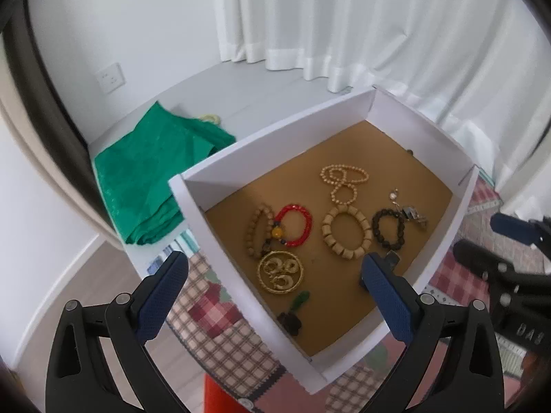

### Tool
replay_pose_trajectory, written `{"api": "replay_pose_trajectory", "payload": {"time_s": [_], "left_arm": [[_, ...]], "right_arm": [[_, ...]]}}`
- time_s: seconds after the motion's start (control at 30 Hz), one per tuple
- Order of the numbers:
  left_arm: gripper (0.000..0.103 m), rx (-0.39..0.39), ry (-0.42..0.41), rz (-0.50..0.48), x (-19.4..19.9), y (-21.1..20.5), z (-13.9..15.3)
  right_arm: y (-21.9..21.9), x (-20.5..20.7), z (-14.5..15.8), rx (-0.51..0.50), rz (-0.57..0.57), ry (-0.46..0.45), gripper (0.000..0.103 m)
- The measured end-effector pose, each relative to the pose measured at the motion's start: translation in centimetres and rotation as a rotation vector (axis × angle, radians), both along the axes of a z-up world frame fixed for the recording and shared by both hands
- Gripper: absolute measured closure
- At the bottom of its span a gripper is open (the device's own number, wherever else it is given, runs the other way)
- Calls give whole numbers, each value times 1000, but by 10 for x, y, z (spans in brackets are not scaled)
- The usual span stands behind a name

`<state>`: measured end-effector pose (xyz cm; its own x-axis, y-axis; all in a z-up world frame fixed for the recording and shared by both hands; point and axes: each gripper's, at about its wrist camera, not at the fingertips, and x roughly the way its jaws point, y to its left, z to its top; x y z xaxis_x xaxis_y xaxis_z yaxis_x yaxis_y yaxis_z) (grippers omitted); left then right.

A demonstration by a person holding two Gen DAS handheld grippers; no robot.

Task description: Organize jewelry

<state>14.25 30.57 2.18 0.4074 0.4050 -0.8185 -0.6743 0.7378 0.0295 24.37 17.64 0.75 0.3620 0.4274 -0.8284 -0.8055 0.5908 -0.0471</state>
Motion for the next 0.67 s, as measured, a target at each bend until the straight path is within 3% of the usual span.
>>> {"api": "replay_pose_trajectory", "payload": {"time_s": [0.23, 0.53, 0.67], "left_arm": [[2, -63, 5, 31, -5, 8, 1], [2, -77, -6, 14, -6, 7, 2], [2, -39, -7, 20, -4, 2, 4]], "right_arm": [[9, -9, 5, -37, 5, -22, 31], [9, -8, 2, -39, -6, -18, 31], [7, -7, 3, -33, -8, -20, 31]]}}
